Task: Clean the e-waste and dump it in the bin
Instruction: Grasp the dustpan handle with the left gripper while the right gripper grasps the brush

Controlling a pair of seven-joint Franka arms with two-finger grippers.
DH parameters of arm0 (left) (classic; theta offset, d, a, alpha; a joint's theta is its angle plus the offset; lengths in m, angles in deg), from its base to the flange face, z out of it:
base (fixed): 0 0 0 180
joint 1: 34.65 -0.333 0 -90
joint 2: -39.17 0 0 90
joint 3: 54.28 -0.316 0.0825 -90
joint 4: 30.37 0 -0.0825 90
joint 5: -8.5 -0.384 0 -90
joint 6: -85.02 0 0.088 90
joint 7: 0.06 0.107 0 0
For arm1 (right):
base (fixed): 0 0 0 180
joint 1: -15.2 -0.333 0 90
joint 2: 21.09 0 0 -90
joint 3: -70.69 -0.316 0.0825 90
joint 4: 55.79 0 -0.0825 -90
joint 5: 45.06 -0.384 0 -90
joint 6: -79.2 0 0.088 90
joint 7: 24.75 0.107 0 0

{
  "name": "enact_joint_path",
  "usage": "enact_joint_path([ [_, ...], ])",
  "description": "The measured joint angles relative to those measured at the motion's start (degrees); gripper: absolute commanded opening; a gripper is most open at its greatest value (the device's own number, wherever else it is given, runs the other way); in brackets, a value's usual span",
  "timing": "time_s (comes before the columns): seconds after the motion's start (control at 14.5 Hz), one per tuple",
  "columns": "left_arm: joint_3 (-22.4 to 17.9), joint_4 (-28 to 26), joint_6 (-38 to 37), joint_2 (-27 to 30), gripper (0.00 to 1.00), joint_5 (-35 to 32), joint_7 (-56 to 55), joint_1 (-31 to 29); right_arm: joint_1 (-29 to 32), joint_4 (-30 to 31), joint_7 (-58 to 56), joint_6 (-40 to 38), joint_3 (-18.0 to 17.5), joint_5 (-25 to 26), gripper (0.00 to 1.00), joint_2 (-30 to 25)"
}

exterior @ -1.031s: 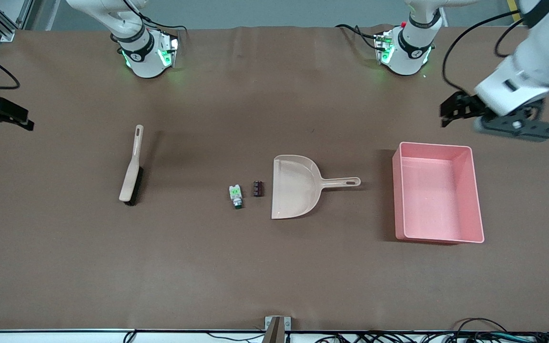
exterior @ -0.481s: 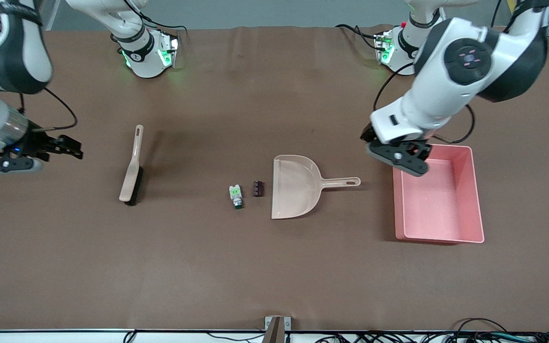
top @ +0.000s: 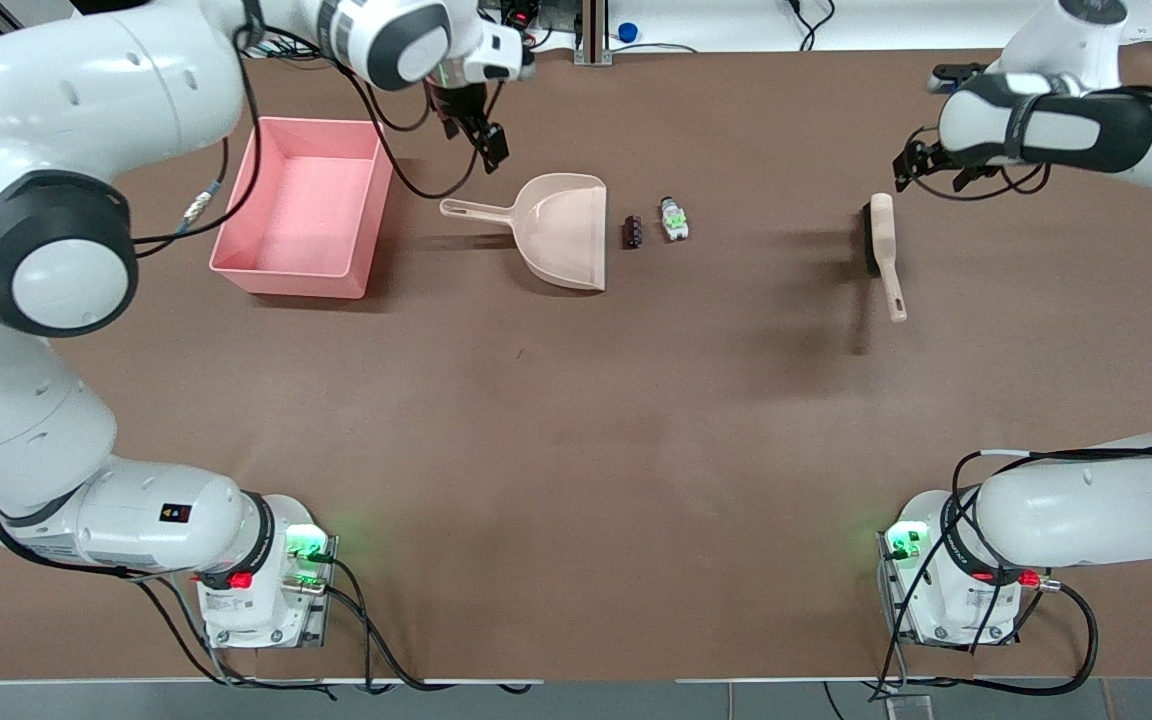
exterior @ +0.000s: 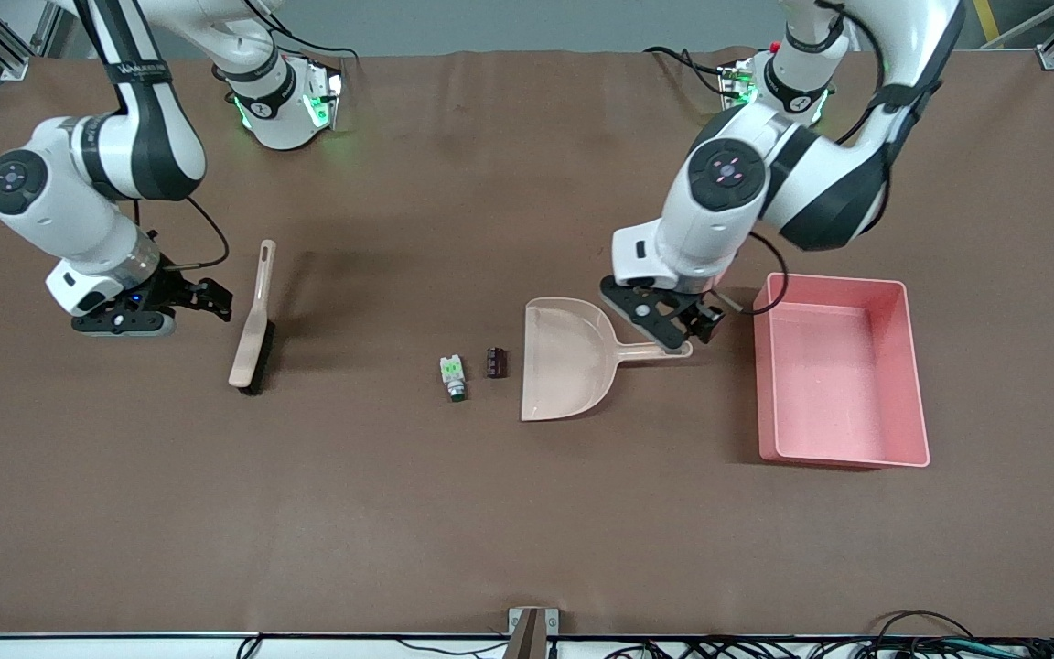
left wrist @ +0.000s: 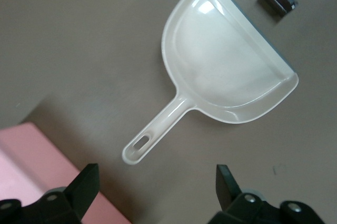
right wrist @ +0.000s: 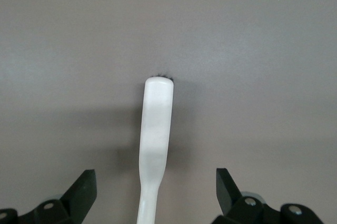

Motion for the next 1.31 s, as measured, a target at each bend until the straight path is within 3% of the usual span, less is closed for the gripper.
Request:
enact_joint_path([
  [0.28,0.00,-0.09,4.63,-5.42,0.93,-5.10,9.88,0.64,-0.38,6.65,2.23,11.39,0.00,0.00,1.00,3.98],
  [0.69,-0.01,-0.16,6.28,-8.79,0.85,-7.41,23.61,0.63,-4.64,7.28,8.20,18.53,-0.02,0.00,1.00,9.54],
  [1.31,0.08,-0.66,9.92,-13.52,0.80,-13.34,26.41,2.29,-1.53,7.97,4.85,19.83,0.64,0.03,0.97,10.88],
])
